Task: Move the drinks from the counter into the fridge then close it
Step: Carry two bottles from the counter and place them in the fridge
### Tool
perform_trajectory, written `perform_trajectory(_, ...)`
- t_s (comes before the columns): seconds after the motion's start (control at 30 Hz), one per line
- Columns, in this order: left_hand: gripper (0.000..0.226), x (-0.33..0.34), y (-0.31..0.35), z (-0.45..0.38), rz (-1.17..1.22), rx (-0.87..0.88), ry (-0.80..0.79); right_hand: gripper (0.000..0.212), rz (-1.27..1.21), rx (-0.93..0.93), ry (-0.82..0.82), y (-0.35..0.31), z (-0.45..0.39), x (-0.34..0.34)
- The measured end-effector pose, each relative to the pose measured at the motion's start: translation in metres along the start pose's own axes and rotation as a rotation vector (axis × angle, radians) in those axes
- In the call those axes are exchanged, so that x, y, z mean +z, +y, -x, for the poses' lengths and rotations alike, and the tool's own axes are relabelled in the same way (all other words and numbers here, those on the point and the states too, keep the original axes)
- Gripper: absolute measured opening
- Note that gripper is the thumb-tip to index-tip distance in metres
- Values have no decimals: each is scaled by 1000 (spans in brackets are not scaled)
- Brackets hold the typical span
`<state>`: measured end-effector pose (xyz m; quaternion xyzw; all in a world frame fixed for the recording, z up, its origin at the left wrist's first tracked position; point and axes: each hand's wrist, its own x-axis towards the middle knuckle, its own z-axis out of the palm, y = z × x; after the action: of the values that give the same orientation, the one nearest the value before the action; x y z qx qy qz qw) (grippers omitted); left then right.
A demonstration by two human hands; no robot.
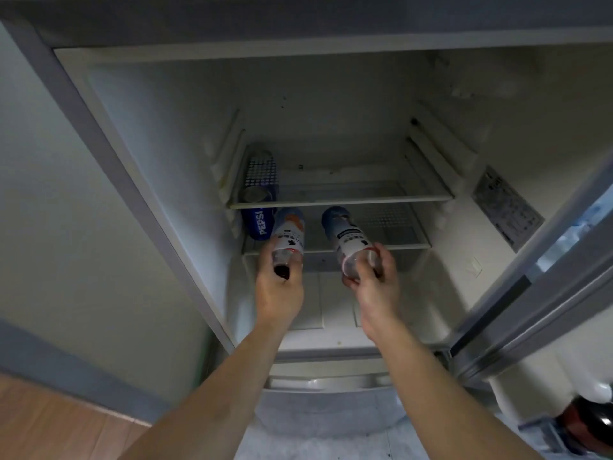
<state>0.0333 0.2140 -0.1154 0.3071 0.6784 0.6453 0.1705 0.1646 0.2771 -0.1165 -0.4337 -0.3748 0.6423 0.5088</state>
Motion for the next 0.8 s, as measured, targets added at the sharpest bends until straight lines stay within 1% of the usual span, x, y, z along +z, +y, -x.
perform_trajectory(0.1,50,9,-13,-23,-336,230,-113,46,287,-71,-98,10,-21,20)
perform_trajectory(0.13,54,10,-14,-28,-431,238,-178,50,374,-74,-157,13,-27,24)
perform_trajectory(0.23,78,10,-15,-41,-684,148,-374,65,524,-91,-348,16,-38,26)
perform_trajectory(0.3,90,5,-18,-45,-783,126,-475,76,625,-142,-429,17,-42,21)
perform_trajectory(0.33,93,3,-20,-46,-790,132,-502,79,669,-162,-445,18,-43,18)
perform_trajectory(0.4,89,-2,-22,-46,-766,122,-486,86,724,-176,-414,22,-43,11)
perform_trajectory(0.5,74,-4,-29,-43,-804,179,-352,92,806,-256,-363,29,-43,10)
perform_trajectory(0.6,65,1,-31,-55,-898,324,-271,79,998,-406,-299,27,-58,26)
perform_trajectory(0.67,58,8,-28,-69,-931,370,-324,85,1210,-437,-253,24,-76,39)
perform_trajectory(0.73,47,17,-20,-83,-961,295,-382,91,1322,-374,-248,22,-91,49)
perform_trajectory(0.77,46,22,-19,-90,-984,256,-374,91,1346,-338,-258,21,-98,53)
perform_trajectory(0.8,50,26,-18,-97,-996,220,-398,90,1372,-306,-274,21,-104,57)
